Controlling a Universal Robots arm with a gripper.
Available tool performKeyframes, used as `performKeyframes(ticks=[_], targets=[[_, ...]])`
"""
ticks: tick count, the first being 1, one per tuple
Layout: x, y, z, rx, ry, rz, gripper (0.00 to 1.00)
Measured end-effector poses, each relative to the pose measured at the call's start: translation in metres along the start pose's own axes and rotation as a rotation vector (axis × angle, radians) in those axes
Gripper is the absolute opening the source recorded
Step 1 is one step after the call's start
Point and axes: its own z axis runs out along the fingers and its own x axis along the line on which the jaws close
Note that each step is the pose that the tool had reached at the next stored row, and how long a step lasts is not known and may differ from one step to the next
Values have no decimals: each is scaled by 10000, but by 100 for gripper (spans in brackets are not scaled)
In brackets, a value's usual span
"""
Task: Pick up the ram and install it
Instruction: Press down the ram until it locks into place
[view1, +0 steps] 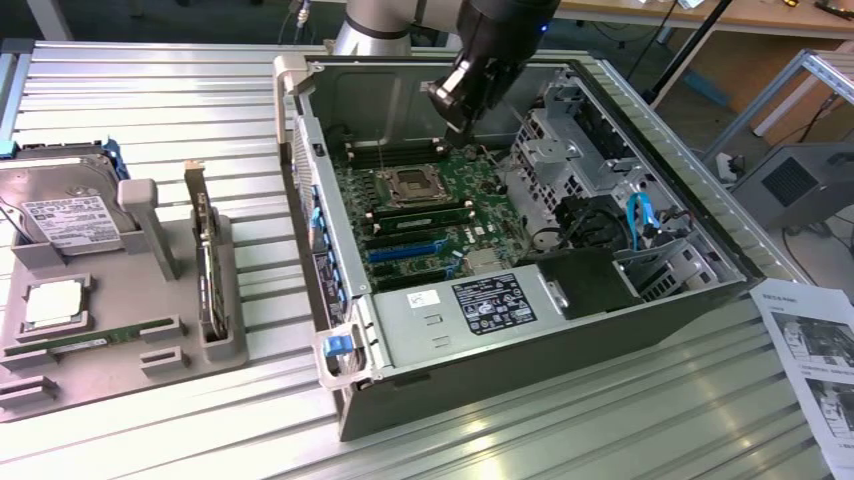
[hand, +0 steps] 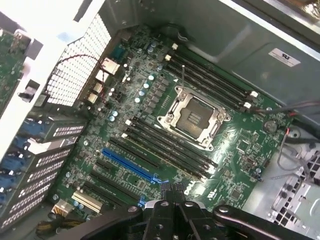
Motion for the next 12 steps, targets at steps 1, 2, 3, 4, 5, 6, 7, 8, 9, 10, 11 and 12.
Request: performKeyframes(ticks=[1,2,3,4,5,6,7,8,9,10,11,12], targets=[[0,0,0,5,-4,194,11],[0,0,0,10,-7,392,11],[0,0,0,17,-11,641,11],[0,0,0,22,-14,796,11],[0,0,0,26,-17,965,11],[0,0,0,31,-20,1147,11],[0,0,0,34,-23,1297,11],[0,0,0,39,-26,1449,11],[0,0,0,43,-29,1618,11],[0,0,0,47,-32,1784,11],[0,0,0,51,-35,1940,11],[0,0,0,56,-38,2116,11]])
